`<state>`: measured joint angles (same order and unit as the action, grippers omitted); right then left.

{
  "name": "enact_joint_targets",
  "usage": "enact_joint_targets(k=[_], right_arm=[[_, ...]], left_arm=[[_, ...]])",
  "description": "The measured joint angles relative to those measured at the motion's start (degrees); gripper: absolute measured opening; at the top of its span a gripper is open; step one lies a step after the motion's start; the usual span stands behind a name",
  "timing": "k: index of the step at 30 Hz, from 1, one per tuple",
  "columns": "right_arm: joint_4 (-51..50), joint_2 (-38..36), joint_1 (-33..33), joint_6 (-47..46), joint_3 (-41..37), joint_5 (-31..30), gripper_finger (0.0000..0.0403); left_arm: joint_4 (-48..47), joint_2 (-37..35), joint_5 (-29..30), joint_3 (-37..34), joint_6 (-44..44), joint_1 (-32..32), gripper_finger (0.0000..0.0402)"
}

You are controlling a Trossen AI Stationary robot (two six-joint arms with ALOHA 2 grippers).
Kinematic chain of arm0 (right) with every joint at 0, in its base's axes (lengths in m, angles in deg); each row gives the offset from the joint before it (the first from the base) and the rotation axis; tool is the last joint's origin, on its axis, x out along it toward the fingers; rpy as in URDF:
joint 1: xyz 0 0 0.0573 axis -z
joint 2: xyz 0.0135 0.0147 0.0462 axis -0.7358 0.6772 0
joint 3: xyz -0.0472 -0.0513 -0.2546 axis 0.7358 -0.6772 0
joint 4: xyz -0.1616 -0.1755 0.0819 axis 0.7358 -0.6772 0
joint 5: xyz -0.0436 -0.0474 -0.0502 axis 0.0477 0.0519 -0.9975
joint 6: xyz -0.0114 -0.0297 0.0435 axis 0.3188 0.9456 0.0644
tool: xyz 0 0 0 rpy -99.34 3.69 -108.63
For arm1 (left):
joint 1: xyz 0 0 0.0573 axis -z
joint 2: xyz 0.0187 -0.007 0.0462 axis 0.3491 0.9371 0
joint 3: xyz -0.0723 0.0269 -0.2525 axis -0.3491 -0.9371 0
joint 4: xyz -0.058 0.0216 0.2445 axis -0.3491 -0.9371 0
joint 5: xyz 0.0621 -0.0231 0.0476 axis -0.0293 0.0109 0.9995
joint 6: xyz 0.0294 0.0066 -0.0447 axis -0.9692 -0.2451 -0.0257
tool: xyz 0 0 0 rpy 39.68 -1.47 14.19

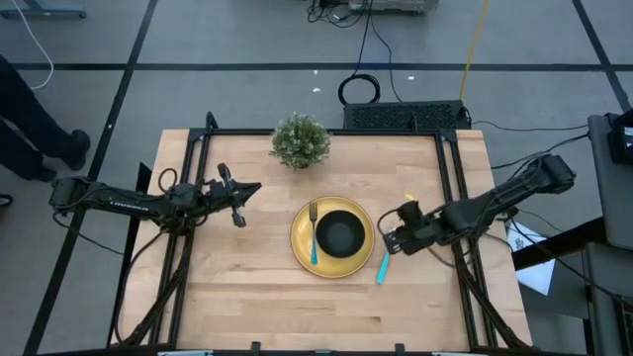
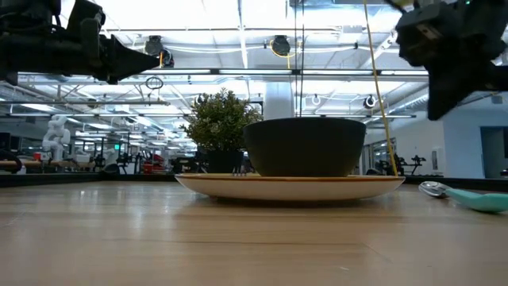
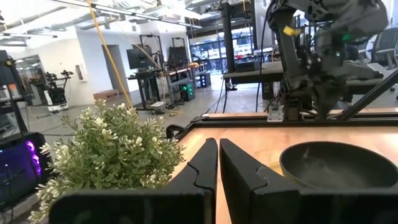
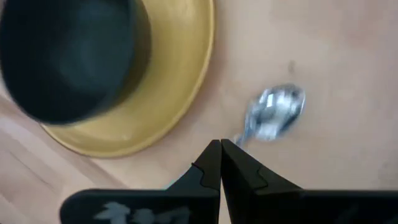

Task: Set table place
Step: Put the blue spoon into the black bowl on the yellow plate

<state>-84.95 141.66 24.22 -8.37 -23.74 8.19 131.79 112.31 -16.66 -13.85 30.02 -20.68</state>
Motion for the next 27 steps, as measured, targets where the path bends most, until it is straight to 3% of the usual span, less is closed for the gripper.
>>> enact_joint_targets(k=[12,18,27], right_arm=[[3.74,6.99,-0.59,-3.29,0.0,14.13,0.0],[8.93,8.87,-1.12,-2.56,0.0,14.28,0.0],[9.38,8.92,-5.36,-18.78,-4.57,14.38,0.0002]], left_arm=[[0.31,0.01,0.0,0.0,-1.71,-0.04,0.0024],[0.33,0.0,0.0,0.01,-2.78,-0.04,0.0024],[-1.99,0.02,0.02,0.0,-2.58,-0.04,0.0024]])
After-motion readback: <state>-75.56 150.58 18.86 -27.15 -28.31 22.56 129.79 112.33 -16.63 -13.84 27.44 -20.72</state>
